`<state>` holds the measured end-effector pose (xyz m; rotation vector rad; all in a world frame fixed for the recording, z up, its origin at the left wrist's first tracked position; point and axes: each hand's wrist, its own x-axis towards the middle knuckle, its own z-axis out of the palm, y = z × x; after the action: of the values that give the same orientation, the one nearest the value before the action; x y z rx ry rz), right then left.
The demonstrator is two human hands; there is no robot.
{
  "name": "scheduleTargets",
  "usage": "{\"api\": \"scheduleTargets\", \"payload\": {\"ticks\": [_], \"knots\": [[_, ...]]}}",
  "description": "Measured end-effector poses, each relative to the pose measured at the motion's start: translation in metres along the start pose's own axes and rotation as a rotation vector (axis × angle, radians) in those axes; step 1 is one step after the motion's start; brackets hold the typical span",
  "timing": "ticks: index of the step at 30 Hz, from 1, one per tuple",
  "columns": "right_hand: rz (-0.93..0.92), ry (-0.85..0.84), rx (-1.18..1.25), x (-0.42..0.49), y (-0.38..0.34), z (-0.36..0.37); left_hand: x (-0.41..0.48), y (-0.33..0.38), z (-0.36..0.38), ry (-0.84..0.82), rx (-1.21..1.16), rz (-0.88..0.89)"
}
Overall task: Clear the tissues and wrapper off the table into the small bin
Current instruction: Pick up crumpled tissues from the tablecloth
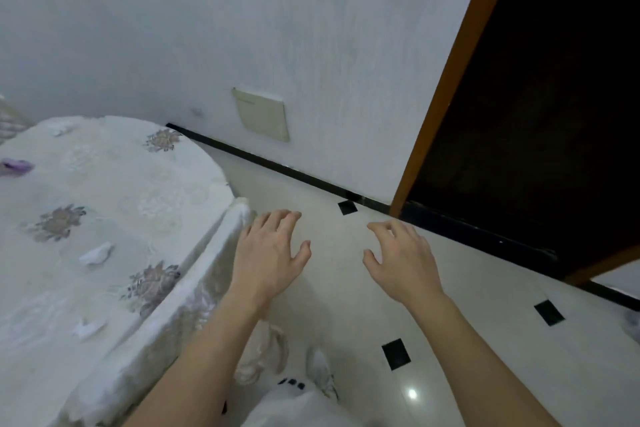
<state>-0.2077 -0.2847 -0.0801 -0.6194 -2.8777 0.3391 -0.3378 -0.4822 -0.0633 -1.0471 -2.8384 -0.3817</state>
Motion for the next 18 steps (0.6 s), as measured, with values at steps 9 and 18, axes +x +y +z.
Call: {"api": "scheduleTargets", "payload": {"ticks": [9,18], "knots": [[-0.135,-0.076,0.016,0.165,-0.049,0.029,0.103,-0.090,-0.009,0.022,-0.014,-0.191],[-0.409,-0.211,0.047,0.266,-0.128,0.075,0.106,-0.167,0.000,0.048,-0.014,-0.510]]}}
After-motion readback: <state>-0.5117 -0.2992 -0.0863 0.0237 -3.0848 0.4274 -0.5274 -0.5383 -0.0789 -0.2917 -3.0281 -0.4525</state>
